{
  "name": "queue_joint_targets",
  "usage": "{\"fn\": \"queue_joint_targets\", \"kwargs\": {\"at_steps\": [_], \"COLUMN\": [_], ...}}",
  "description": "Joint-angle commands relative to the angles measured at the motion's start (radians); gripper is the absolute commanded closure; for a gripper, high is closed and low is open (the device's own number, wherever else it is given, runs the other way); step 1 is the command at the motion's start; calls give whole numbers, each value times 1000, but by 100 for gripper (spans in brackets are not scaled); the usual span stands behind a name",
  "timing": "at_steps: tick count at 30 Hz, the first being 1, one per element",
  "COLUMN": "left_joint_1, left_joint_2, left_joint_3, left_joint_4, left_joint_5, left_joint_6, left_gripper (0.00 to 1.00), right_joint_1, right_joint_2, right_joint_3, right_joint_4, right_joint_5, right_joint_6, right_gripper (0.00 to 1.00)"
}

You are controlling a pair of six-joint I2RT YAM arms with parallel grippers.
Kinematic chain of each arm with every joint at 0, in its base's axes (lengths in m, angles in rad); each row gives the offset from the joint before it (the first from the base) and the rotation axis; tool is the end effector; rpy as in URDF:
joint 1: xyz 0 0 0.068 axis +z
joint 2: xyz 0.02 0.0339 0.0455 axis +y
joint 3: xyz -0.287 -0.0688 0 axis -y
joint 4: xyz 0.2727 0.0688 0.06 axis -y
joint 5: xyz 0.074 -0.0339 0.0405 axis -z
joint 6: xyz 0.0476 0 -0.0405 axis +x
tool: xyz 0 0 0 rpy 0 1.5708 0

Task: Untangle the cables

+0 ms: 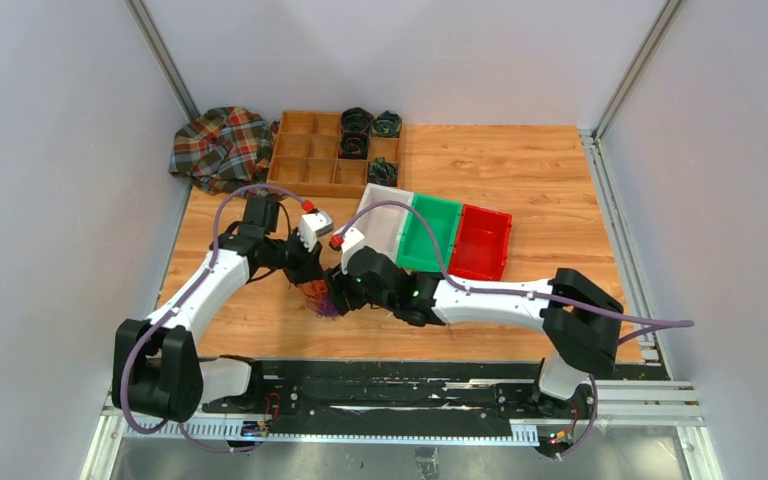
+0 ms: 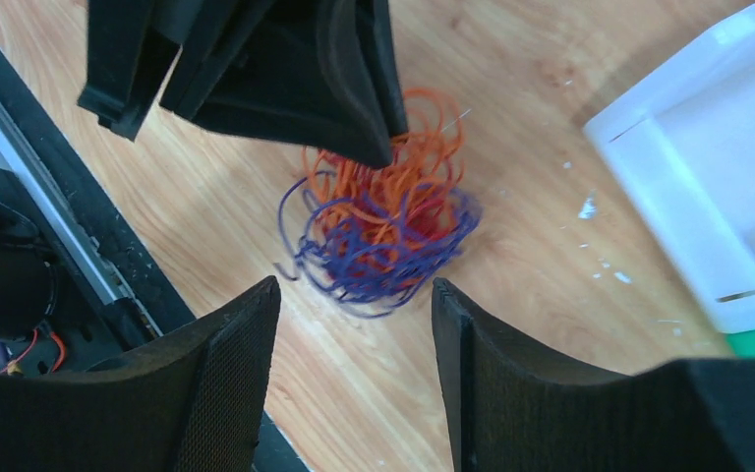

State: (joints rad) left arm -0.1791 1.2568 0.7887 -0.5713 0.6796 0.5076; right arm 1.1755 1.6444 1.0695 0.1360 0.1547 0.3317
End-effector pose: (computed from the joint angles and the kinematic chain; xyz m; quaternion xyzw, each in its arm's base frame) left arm 0.2486 -0.0754 0.2213 0.3887 0.8272 -0.2768 0.2968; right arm 0.1655 0.3775 0.2504 -0.3068 0.7847 0.3183 0.4345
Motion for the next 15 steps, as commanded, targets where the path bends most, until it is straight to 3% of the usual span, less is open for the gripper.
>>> {"fn": "queue_joint_targets", "kwargs": {"at_steps": [1, 10, 15], "left_joint_1": [-3, -2, -2], "left_joint_2": [-75, -134, -141], "left_joint_3": [-42, -104, -112], "left_joint_4": [52, 96, 92], "left_joint_5": [-55, -108, -170], "left_joint_6": [-75, -131, -106], "left_gripper": [99, 99, 99], "right_joint_1": [64, 74, 69], "right_joint_2": [54, 165, 179], "right_joint_3": [27, 2, -28], "right_joint_4": [22, 142, 173], "right_joint_5": [88, 181, 215], "right_joint_6": [111, 202, 208], "right_gripper": [42, 44, 69]}}
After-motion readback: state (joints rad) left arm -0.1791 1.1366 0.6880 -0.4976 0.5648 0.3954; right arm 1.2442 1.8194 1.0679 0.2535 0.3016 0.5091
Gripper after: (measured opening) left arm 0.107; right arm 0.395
